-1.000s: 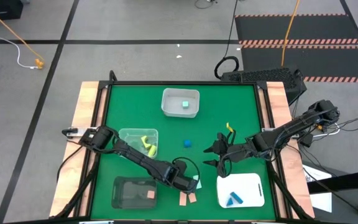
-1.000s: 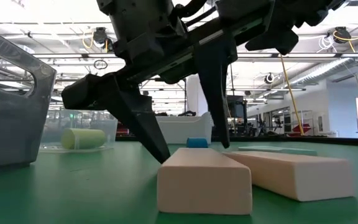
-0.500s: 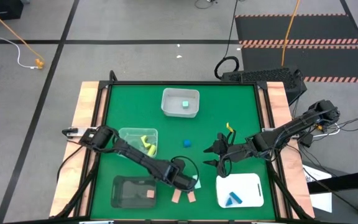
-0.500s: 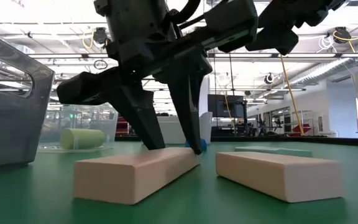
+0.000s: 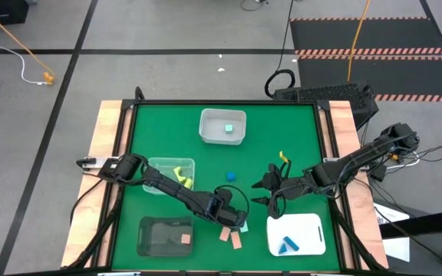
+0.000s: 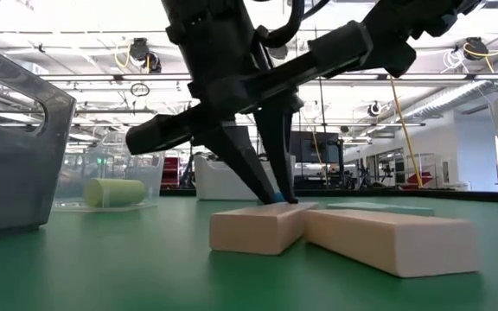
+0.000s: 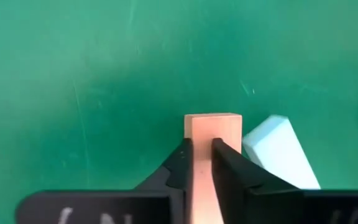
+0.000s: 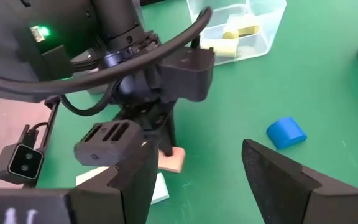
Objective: Sort & place blocks by color
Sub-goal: Put the left light brown block into the black bin
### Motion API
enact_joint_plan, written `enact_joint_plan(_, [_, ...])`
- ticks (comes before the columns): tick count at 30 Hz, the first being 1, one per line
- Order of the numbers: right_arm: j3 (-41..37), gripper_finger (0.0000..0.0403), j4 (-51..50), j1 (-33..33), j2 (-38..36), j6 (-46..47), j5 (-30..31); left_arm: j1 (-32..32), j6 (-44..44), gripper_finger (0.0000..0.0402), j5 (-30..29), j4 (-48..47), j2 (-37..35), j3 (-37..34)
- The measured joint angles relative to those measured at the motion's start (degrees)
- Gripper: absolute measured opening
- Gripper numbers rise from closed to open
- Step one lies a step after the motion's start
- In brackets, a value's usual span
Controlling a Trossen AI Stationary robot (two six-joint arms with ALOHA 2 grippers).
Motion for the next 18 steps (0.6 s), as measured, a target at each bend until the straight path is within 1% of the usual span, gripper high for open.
enact_joint_plan(3, [0.0,0.0222,-0.05,0.0,0.0,0.76,0.0,0.64,2.54,0.001,-0.36,-0.36,-0.54,-0.09])
enact_joint_plan(4, [0.0,0.0222,-0.19,0.0,0.0,0.72,-0.01,0.69,3.37,0.0004,-0.35,0.06,-0.56,-0.09])
enact_joint_plan(6, [0.0,0.0222,-0.49,0.0,0.0,0.74,-0.01,0.63,4.33,0.0005,-0.12,0.53,-0.91,-0.11])
enact_joint_plan(11, [0.0,0.0222,-0.6,0.0,0.0,1.45,0.0,0.34,8.63,0.0047,2.13,4.33,-1.35,-0.22])
enact_joint_plan(18, [0.0,0.0222,0.23,-0.02,0.0,1.92,0.09,0.68,12.26,0.0138,1.88,6.12,-1.83,-0.15])
